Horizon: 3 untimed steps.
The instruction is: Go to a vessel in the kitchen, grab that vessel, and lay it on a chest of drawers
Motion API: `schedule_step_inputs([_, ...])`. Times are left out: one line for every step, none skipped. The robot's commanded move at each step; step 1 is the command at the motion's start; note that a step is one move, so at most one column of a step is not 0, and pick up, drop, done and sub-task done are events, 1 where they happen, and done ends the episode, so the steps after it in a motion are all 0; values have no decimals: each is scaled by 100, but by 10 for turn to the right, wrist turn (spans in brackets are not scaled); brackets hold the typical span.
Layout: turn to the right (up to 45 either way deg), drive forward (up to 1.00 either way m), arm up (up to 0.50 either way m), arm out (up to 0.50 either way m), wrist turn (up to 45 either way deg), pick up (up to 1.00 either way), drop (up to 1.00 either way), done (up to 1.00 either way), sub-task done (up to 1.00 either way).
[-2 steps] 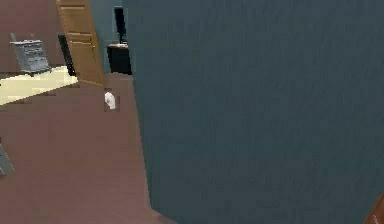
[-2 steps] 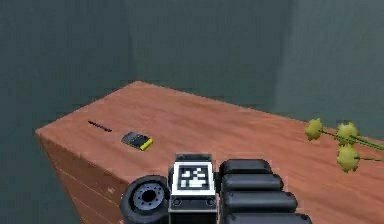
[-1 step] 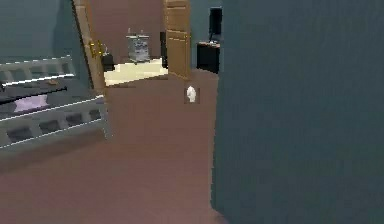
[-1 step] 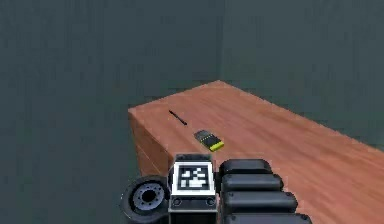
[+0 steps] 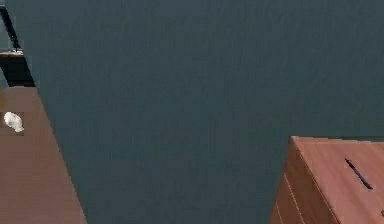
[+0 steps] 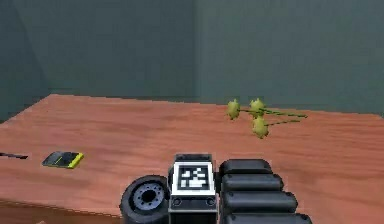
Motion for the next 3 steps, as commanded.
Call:
schedule_step_inputs([450,0,0,0,0,0,0,0,0])
schedule_step_inputs([0,0,0,32,0,0,0,0,0])
schedule_step_inputs([0,0,0,0,390,0,0,0,0])
